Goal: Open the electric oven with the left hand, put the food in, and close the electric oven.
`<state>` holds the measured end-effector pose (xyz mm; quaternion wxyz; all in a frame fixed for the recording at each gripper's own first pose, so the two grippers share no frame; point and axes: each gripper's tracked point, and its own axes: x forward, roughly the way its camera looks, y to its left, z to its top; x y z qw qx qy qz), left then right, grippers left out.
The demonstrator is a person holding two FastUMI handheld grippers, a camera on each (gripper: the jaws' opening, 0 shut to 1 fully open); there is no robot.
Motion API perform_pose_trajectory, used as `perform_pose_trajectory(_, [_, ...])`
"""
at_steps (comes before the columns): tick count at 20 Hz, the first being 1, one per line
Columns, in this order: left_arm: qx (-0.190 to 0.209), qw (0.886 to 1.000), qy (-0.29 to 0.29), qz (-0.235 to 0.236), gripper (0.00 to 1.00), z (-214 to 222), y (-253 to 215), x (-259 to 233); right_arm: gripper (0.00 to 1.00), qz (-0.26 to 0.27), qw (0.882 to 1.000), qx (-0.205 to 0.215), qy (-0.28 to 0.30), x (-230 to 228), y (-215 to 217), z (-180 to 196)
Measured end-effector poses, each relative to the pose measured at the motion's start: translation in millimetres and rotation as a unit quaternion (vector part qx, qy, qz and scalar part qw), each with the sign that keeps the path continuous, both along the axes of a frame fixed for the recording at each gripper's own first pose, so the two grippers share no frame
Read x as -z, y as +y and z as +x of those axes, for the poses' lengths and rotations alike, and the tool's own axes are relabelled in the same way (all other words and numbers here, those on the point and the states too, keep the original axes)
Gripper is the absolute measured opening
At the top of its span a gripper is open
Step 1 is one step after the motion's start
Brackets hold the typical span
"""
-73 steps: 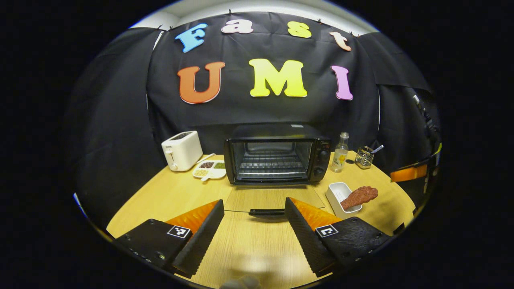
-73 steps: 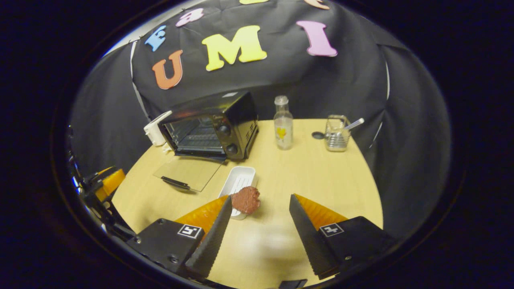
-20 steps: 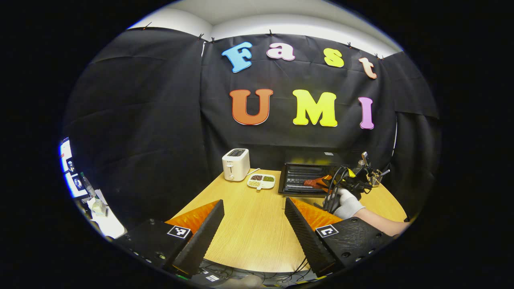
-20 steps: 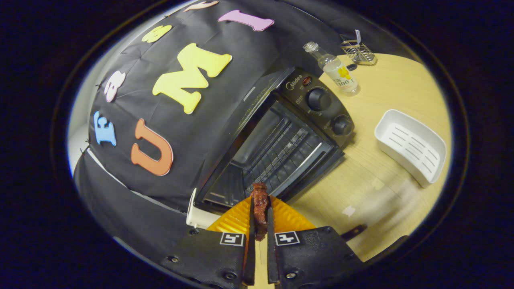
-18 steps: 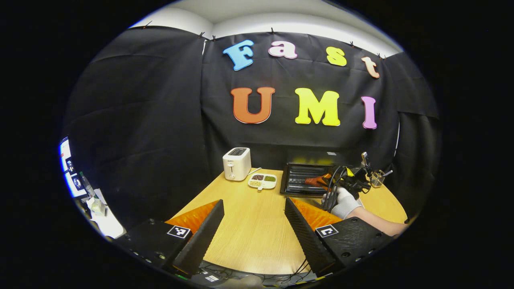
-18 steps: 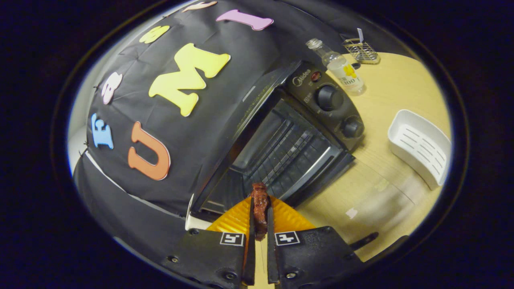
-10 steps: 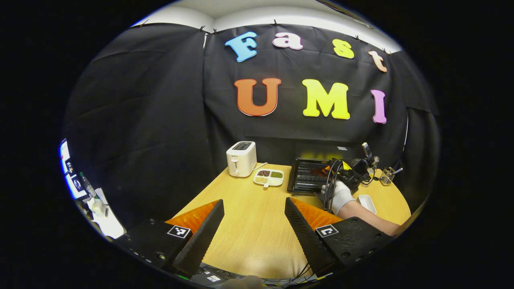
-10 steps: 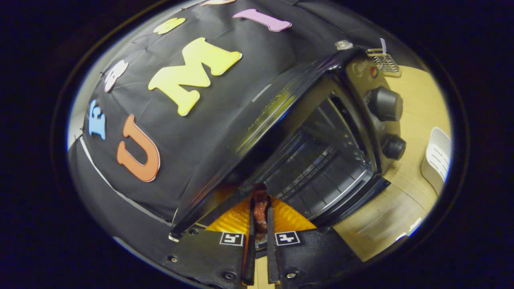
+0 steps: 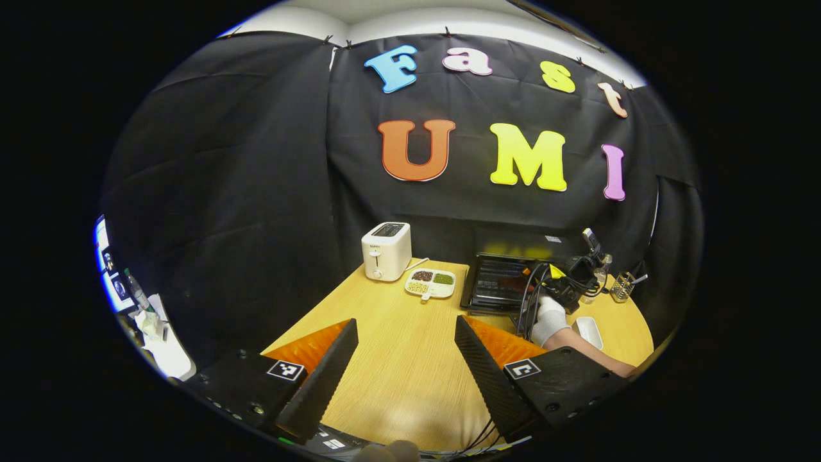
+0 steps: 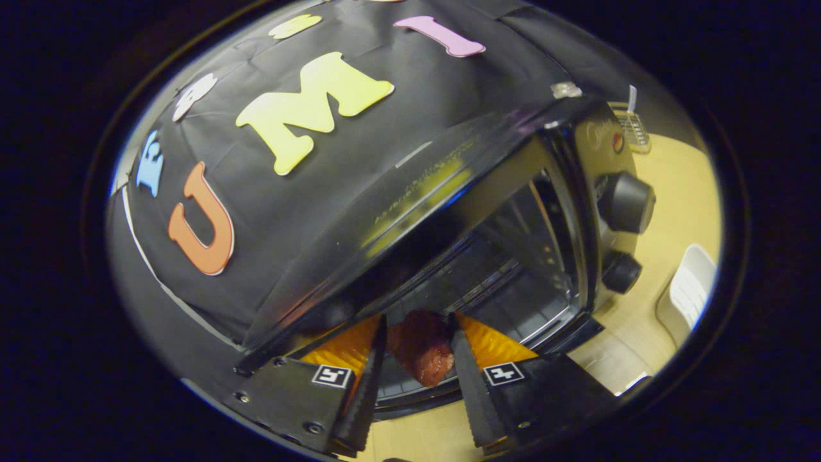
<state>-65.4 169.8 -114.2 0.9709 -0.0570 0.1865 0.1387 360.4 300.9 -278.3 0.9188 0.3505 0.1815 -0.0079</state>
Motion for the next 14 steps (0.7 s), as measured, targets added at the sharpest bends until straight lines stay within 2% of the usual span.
perform_pose_trajectory(1, [0.001,1.000,-0.002,0.000,0.97,1,-1,-1,0.64,-0.016,1.000,0.001,-0.003,-4,-4,-4])
perform_pose_trajectory(2, [0.002,1.000,-0.004,0.001,0.97,1,-2,-1,0.71,-0.040,0.999,-0.004,-0.003,-6,-7,-3])
perform_pose_trajectory(3, [0.005,1.000,-0.006,0.003,0.97,1,-4,-3,0.70,-0.057,0.998,-0.006,-0.010,-9,-12,-10])
perform_pose_trajectory(4, [0.007,1.000,-0.008,0.005,0.97,0,-4,-4,0.77,-0.072,0.997,-0.012,-0.016,-12,-15,-12])
perform_pose_trajectory(6, [0.008,1.000,-0.012,0.006,0.97,-4,-5,-7,0.77,-0.081,0.996,-0.022,-0.022,-20,-17,-24])
perform_pose_trajectory(7, [0.010,1.000,-0.016,0.004,0.97,-7,-7,-10,0.81,-0.090,0.995,-0.032,-0.027,-26,-19,-36])
perform_pose_trajectory(11, [0.018,0.999,-0.036,0.009,0.97,-27,-17,-23,0.82,-0.112,0.990,-0.065,-0.051,-58,-24,-90])
perform_pose_trajectory(12, [0.021,0.999,-0.043,0.013,0.97,-35,-19,-27,0.90,-0.120,0.988,-0.080,-0.058,-69,-25,-108])
perform_pose_trajectory(14, [0.026,0.998,-0.052,0.018,0.97,-54,-22,-31,0.99,-0.138,0.983,-0.107,-0.062,-86,-31,-148])
